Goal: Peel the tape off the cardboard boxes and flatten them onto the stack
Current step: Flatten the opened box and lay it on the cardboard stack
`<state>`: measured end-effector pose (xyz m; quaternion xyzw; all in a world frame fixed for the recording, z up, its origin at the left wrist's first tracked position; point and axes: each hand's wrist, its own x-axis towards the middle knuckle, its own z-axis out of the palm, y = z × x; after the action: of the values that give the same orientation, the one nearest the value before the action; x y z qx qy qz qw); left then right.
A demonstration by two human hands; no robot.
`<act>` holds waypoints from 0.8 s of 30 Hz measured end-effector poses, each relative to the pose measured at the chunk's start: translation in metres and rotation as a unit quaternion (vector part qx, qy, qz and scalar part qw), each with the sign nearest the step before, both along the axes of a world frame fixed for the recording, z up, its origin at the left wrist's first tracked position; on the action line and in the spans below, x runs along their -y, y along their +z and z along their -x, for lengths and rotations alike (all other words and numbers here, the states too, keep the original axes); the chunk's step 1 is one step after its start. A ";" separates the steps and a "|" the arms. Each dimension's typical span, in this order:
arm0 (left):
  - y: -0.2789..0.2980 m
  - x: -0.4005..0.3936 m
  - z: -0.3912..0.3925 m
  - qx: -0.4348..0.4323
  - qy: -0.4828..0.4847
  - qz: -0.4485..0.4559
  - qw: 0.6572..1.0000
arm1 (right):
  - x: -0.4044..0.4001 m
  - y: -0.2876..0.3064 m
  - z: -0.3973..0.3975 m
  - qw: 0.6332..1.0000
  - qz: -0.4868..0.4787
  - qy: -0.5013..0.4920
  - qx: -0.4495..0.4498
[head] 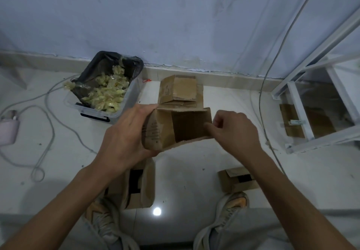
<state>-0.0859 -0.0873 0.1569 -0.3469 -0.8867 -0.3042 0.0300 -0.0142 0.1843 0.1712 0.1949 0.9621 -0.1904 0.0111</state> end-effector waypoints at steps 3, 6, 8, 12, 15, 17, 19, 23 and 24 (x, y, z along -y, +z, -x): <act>-0.004 -0.002 -0.004 -0.024 -0.009 0.029 0.999 | 0.037 0.006 -0.004 0.994 -0.051 0.077 -0.059; -0.009 -0.007 -0.008 -0.034 -0.021 0.037 0.999 | 0.066 0.010 -0.010 0.988 0.107 0.091 -0.064; -0.014 -0.010 -0.009 -0.022 -0.019 0.028 0.999 | 0.077 0.013 -0.012 0.944 0.327 0.021 -0.034; -0.022 -0.011 -0.011 0.022 0.014 0.023 0.999 | 0.094 0.020 -0.022 0.900 0.424 0.004 -0.105; -0.031 -0.012 -0.009 0.076 0.011 0.031 0.997 | 0.103 0.028 -0.026 0.894 0.422 0.109 -0.106; -0.037 -0.014 -0.005 0.170 0.030 -0.034 0.984 | 0.091 0.022 -0.022 0.912 0.355 0.126 -0.162; -0.036 -0.013 0.001 0.271 0.093 -0.114 0.951 | 0.065 0.005 -0.010 0.947 0.210 0.073 -0.233; -0.022 -0.009 0.018 0.462 0.134 -0.276 0.832 | 0.014 -0.022 0.006 0.943 0.313 -0.056 -0.096; -0.019 -0.009 0.020 0.503 0.124 -0.302 0.801 | 0.009 -0.027 0.006 0.916 0.392 -0.074 -0.048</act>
<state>-0.1060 -0.0780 0.1381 -0.0062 -0.6762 -0.6816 -0.2795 -0.0204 0.1756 0.1444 0.2361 0.7924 -0.5618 0.0268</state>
